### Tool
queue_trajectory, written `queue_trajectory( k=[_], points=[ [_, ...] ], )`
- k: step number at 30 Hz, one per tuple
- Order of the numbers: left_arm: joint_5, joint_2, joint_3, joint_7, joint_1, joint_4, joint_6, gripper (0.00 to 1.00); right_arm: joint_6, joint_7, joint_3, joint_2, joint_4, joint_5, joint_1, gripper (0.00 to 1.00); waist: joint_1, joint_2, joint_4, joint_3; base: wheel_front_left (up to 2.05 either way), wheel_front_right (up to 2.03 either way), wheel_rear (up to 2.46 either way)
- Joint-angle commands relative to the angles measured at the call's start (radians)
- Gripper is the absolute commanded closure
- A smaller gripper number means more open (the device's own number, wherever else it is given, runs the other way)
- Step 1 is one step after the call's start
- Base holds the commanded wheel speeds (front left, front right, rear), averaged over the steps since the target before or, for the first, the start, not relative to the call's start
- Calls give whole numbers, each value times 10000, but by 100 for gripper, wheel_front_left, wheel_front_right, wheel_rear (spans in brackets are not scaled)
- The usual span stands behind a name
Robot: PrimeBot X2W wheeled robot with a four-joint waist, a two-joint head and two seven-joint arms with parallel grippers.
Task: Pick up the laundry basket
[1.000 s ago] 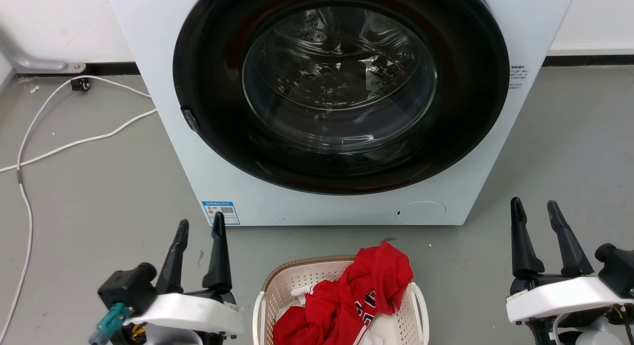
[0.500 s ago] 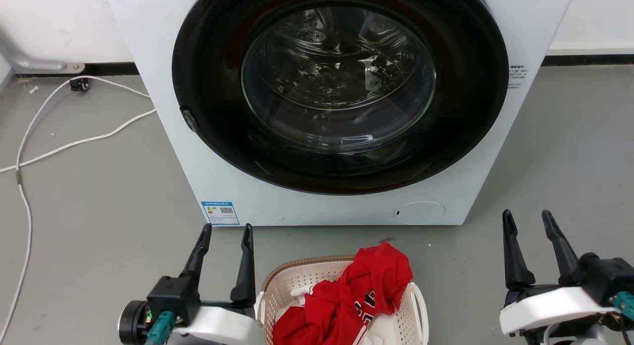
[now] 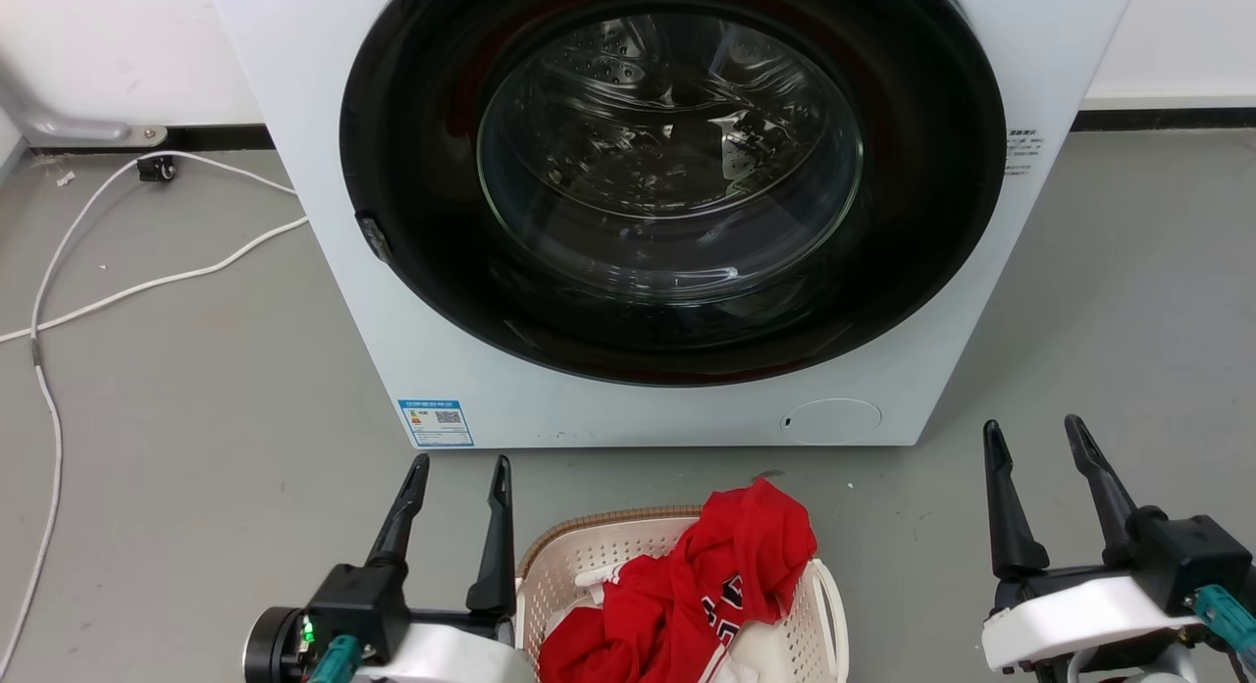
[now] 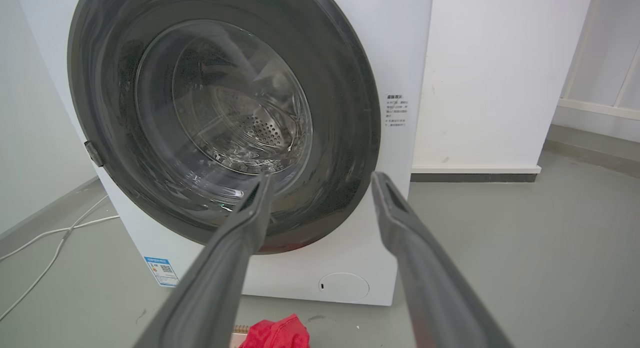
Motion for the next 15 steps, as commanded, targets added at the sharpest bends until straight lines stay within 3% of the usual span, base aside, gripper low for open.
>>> queue_trajectory(
  k=[1, 9, 15],
  points=[
    [19, -68, 91, -82, 86, -45, -69, 0, -3, -81, -25, -15, -18, 25, 84, 0, 0, -1, 4, -2, 0, 0, 0],
    [362, -521, 846, -230, 377, 152, -842, 0, -3, -228, -12, -14, 236, 193, 144, 0, 0, -1, -1, -25, 0, 0, 0],
    [1086, -666, 989, -341, 422, 296, -1055, 0, -3, -344, 30, -13, 213, -225, 115, 0, 0, -1, -25, -33, 0, 0, 0]
  ],
)
